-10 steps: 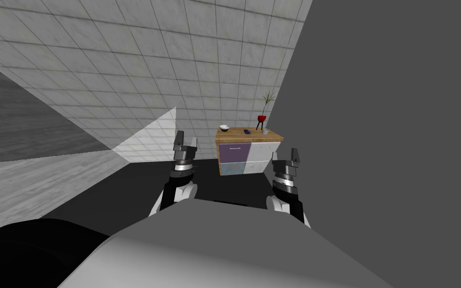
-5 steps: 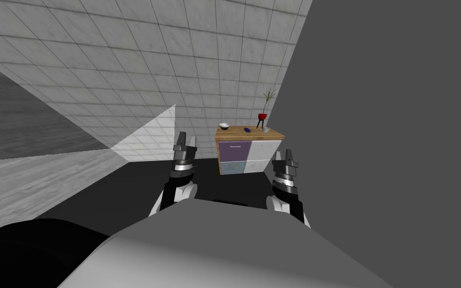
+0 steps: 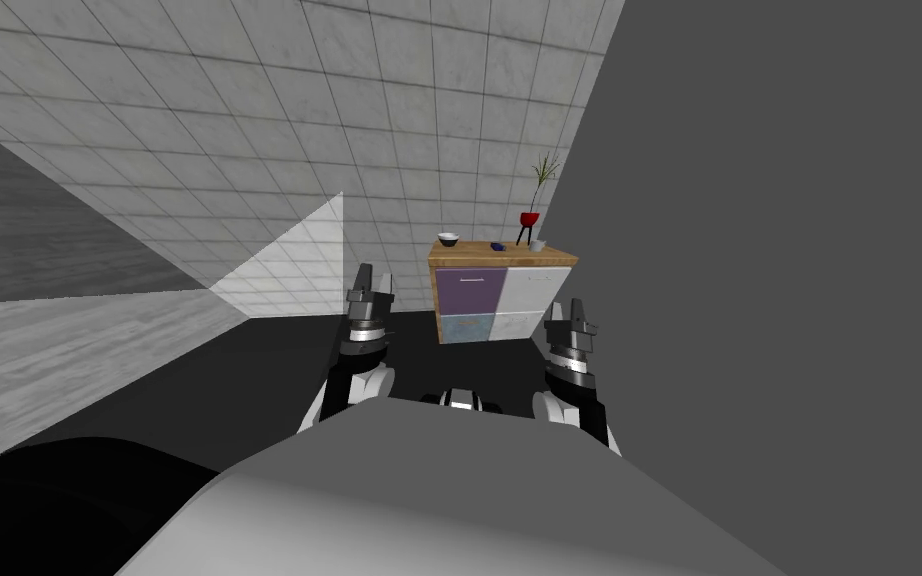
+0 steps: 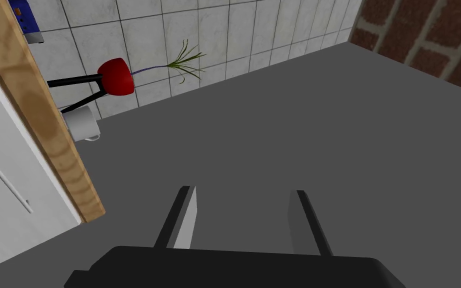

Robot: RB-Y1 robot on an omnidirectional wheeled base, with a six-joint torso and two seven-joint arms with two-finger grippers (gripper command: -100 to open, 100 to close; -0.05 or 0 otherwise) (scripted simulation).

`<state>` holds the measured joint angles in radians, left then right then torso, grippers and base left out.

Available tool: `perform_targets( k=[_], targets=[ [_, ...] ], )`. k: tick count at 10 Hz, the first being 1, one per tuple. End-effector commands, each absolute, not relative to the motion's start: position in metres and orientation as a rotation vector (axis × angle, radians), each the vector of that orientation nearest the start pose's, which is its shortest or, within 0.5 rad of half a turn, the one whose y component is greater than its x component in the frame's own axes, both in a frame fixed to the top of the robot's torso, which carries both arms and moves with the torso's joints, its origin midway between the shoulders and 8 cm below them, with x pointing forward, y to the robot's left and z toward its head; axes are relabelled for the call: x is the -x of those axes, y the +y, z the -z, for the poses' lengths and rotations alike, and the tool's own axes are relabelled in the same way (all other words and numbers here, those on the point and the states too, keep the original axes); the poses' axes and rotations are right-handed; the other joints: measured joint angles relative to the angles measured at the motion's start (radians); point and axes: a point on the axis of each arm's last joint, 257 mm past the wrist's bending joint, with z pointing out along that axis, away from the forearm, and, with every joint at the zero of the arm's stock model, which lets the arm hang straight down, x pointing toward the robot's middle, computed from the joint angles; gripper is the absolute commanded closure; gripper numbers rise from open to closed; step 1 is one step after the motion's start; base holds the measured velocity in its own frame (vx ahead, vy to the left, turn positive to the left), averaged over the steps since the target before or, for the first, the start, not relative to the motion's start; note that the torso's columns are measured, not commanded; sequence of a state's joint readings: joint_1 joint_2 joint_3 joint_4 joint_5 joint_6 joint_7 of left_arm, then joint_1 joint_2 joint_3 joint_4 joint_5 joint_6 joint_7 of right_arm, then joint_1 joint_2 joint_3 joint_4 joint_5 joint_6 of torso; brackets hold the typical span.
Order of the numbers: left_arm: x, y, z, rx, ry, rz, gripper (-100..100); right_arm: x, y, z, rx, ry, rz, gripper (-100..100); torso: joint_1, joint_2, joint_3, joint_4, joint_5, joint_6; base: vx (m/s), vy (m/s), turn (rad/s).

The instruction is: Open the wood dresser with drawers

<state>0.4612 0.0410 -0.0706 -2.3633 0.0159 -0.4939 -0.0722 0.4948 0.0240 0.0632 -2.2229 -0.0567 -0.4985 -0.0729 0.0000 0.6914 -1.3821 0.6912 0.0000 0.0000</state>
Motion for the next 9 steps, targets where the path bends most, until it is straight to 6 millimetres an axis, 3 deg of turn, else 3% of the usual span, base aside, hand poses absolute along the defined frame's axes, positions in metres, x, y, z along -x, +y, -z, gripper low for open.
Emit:
perform_targets(
  k=[1,9],
  targets=[
    [-0.331,0.246,-0.070,0.533,0.575,1.356,0,-0.359,-0.259,0.002,-0.717,0.661,-1.417,-100,0.000,0.033,-0.069,0.033,0.000,0.000,0.036,0.011,-0.051],
    [-0.331,0.246,-0.070,0.533,0.575,1.356,0,-0.370,-0.235,0.015,-0.457,0.870,-1.164,-100,0.001,0.047,-0.094,0.047,0.000,0.000,0.065,0.022,-0.061]
  ],
)
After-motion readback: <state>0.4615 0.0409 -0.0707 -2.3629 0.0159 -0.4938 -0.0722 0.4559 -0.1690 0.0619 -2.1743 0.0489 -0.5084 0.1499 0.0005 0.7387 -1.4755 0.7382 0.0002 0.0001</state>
